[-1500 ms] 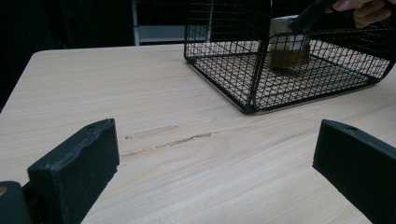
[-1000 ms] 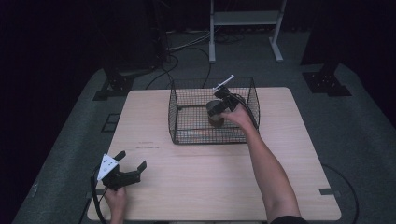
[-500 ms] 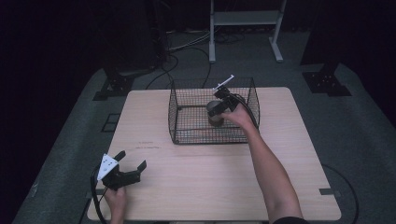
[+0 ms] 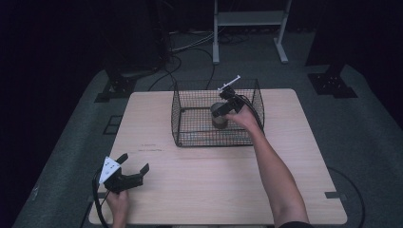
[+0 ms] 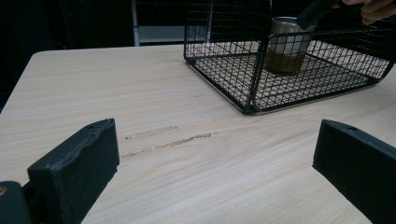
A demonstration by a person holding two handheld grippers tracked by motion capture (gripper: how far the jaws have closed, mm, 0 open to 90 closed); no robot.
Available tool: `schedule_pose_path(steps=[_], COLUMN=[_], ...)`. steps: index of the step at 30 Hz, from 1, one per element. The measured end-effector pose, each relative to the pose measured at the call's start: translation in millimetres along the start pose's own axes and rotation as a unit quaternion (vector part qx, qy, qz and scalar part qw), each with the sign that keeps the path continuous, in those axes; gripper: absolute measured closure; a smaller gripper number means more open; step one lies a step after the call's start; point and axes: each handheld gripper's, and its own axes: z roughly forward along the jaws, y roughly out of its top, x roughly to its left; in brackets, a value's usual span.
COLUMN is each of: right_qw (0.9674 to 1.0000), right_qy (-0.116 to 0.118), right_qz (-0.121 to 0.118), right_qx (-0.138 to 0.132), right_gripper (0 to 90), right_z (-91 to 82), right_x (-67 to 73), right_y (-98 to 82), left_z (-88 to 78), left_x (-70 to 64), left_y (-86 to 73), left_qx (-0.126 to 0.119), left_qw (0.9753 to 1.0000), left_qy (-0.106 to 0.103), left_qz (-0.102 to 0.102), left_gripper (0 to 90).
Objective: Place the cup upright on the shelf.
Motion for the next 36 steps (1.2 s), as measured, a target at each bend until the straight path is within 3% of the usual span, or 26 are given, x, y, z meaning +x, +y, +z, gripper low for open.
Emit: schedule_pose_path(steps=[16,23,36], right_qw=[0.9991,0.998,0.9974], right_qy=[0.002,0.017,0.013], right_qz=[0.003,-0.004,-0.018], right_qx=[-0.042,-0.061,-0.068], right_gripper=[11.3,12.5,13.0], right_z=[-32.0,-51.2,-66.8], right_x=[3.0,9.8,10.6], right_y=[2.4,-1.3,-10.9], left_z=[0.5,0.0,0.0], left_x=[-0.3,-0.3,-0.2], left_y=[0.0,0.0,0.0], left_qx=[0.0,0.001,0.002], left_qw=[1.0,1.0,1.0], left_qy=[-0.001,-0.001,-0.001], left_qz=[-0.001,0.0,0.001], left_gripper=[0.0,0.0,0.0])
